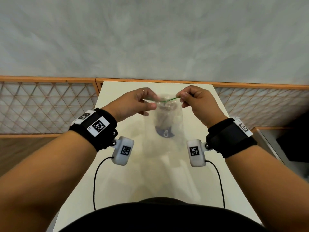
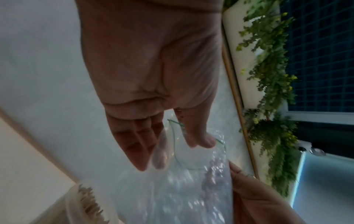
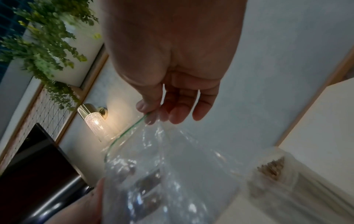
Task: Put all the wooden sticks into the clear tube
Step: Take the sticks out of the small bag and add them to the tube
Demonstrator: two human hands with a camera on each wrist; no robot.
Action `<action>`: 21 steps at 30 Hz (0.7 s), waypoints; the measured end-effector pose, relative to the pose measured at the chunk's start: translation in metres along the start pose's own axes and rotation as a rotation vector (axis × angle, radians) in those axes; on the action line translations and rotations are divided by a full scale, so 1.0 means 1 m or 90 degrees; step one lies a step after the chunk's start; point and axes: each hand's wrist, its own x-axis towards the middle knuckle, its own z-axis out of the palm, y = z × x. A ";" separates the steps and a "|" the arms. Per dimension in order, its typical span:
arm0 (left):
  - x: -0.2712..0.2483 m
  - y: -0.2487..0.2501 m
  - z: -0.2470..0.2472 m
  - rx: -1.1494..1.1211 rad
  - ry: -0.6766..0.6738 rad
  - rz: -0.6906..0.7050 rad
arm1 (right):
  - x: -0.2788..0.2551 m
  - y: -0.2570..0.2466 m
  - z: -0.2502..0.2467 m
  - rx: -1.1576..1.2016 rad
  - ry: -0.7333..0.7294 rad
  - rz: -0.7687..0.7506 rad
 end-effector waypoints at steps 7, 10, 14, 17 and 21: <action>-0.007 0.019 -0.009 0.390 0.010 -0.065 | -0.002 0.001 -0.036 -0.348 -0.275 0.041; -0.006 0.019 -0.006 0.389 0.030 -0.072 | -0.002 0.007 -0.034 -0.222 -0.201 0.051; -0.008 0.011 -0.004 0.106 0.093 -0.035 | -0.006 0.018 -0.026 0.191 -0.074 0.062; -0.007 0.001 -0.003 -0.091 0.148 0.002 | -0.008 0.025 -0.018 0.256 -0.029 0.070; -0.006 -0.003 0.007 -0.063 0.156 0.002 | -0.006 0.025 -0.010 0.154 -0.089 0.113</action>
